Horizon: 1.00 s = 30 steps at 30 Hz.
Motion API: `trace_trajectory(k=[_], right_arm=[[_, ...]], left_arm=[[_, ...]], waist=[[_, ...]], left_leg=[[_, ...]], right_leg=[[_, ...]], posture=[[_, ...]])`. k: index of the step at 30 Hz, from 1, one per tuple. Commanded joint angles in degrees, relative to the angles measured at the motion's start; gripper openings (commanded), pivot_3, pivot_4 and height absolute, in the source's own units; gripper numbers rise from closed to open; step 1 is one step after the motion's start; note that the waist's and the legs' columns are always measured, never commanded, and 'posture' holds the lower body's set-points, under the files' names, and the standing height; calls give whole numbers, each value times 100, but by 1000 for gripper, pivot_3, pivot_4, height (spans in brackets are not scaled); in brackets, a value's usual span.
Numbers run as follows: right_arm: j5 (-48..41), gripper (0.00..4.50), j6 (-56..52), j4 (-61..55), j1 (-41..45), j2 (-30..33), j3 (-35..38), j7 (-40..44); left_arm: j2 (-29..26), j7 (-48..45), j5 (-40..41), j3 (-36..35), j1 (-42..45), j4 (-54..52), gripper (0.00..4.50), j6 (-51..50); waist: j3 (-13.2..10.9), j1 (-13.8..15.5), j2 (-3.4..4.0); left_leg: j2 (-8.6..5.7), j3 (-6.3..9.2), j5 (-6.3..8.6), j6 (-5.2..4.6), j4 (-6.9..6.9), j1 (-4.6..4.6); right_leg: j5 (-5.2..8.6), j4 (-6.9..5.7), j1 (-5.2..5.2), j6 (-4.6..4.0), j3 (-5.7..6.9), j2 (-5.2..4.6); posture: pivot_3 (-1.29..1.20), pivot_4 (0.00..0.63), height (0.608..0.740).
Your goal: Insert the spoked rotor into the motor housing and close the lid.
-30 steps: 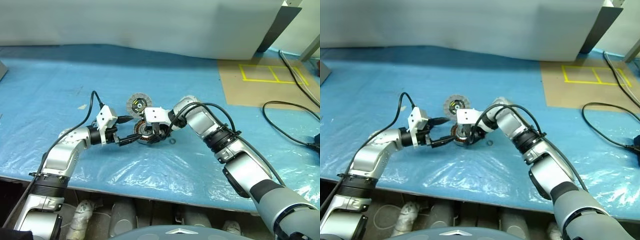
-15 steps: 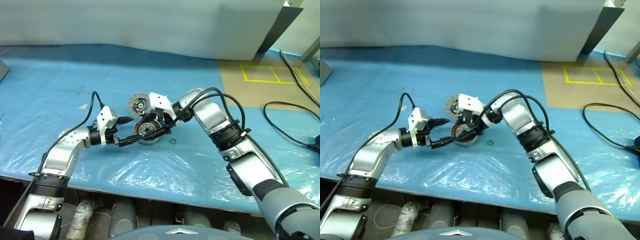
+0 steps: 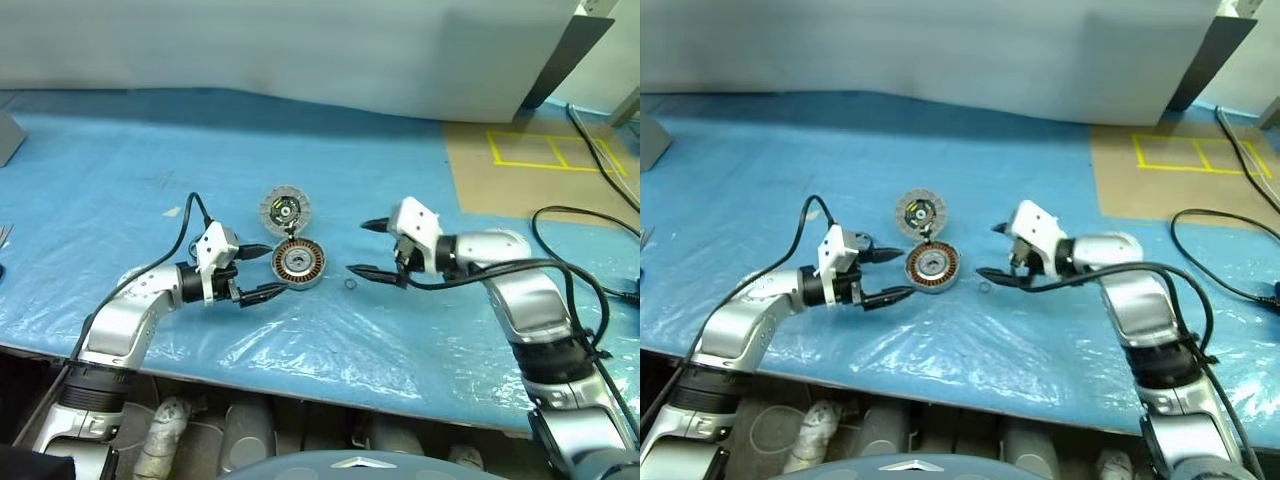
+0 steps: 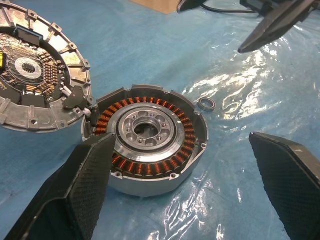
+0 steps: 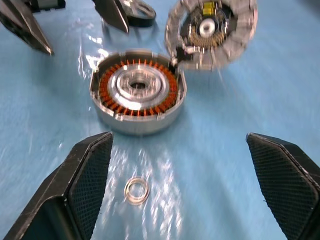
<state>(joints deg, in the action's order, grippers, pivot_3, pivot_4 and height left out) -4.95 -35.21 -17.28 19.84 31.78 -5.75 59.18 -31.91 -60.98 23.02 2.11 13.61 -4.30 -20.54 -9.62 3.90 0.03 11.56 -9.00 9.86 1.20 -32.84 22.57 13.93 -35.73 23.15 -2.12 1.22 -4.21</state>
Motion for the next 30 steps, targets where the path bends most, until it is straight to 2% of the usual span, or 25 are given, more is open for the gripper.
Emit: trace_trajectory(k=[1, 6, 11, 18, 21, 30], right_arm=[[-254, 4460, -163, -277, -278, -70, -76, -238], [-177, 4460, 48, 282, -325, -331, -393, -599], [-23, 4460, 813, 1162, -511, -312, -654, -652], [18, 4460, 1091, 1353, -620, -262, -855, -686], [45, 3879, 1008, 1237, -599, -247, -945, -710], [62, 764, 771, 1252, -418, -291, -1029, -847]], left_arm=[[-64, -105, 54, 31, 180, -43, 4500, 9], [-28, -200, 27, 128, 420, 159, 4500, 43], [-54, -265, 18, 167, 502, 231, 4500, 63], [-109, -311, -11, 152, 520, 245, 4500, 67], [-126, -311, -20, 141, 527, 250, 4500, 75], [-130, -284, -33, 129, 530, 256, 4500, 101]], waist=[[0, 1, 1], [-1, 4, 3], [-1, 9, 2], [-1, 7, 2], [-1, 7, 2], [-1, 5, 1]], left_leg=[[0, -6, 0, 0, 7, -12], [-1, -32, 0, 0, 16, -36], [-4, -48, 0, 1, 25, -33], [-3, -55, 0, 0, 42, -46], [-3, -57, 0, 0, 42, -52], [-3, -68, 0, 0, 45, -58]], right_leg=[[0, 0, -6, 0, -2, 0], [0, -2, -13, 0, -21, 0], [0, 17, -12, 0, -29, -2], [0, 19, -13, 0, -30, -2], [1, 20, -19, 1, -33, -2], [1, 20, -18, 1, -43, -2]], posture=[[0, 150, 740], [0, 150, 740], [0, 150, 740], [0, 150, 740], [0, 150, 740], [0, 150, 740]])
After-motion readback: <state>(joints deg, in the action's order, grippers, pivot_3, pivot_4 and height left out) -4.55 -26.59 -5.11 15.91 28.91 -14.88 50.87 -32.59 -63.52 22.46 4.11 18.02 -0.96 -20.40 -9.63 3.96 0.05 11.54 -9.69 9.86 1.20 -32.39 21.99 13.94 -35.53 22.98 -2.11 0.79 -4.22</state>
